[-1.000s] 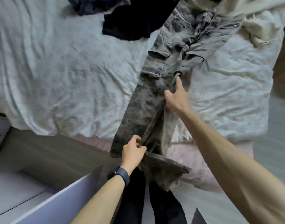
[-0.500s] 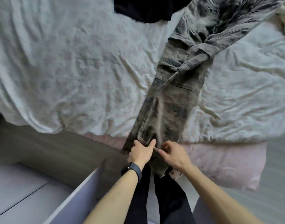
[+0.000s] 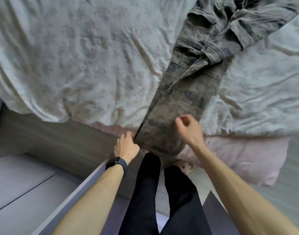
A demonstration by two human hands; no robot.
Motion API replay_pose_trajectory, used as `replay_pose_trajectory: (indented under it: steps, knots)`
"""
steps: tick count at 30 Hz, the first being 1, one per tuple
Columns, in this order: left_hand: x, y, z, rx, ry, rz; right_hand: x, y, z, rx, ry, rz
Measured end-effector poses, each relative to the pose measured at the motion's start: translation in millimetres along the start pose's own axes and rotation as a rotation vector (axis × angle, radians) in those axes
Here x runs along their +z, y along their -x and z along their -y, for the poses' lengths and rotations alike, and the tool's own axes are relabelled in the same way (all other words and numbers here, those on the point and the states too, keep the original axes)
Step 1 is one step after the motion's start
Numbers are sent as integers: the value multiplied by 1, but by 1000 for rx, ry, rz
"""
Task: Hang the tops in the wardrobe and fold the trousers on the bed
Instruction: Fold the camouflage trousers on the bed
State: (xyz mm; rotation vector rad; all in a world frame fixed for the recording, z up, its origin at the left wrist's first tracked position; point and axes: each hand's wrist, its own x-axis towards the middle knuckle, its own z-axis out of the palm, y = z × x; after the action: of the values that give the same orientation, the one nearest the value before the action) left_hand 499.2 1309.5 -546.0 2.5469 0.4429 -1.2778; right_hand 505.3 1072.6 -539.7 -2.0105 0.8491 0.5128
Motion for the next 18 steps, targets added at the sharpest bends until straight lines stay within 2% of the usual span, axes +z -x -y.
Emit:
replay_pose_trajectory:
  steps: [2, 6, 10, 12, 15, 16, 18]
  knots:
    - [-5, -4, -24, 134, 99, -32, -15, -30, 22, 15, -105, -154]
    - [-18, -18, -90, 339, 233, -131, -53, -93, 67, 83, -240, -308]
    - [-45, -44, -145, 439, 225, -210, -87, -146, 96, 277, -486, -322]
    - [-58, -55, -159, 476, 182, -270, -95, -162, 103, 293, -556, -369]
    - [-72, -70, -167, 479, 78, -344, -96, -172, 117, 97, -379, -527]
    - [-74, -73, -166, 447, 53, -344, -91, -169, 126, 7, -319, -518]
    - [-77, -82, -159, 360, -11, -314, -77, -167, 138, -153, -222, -368]
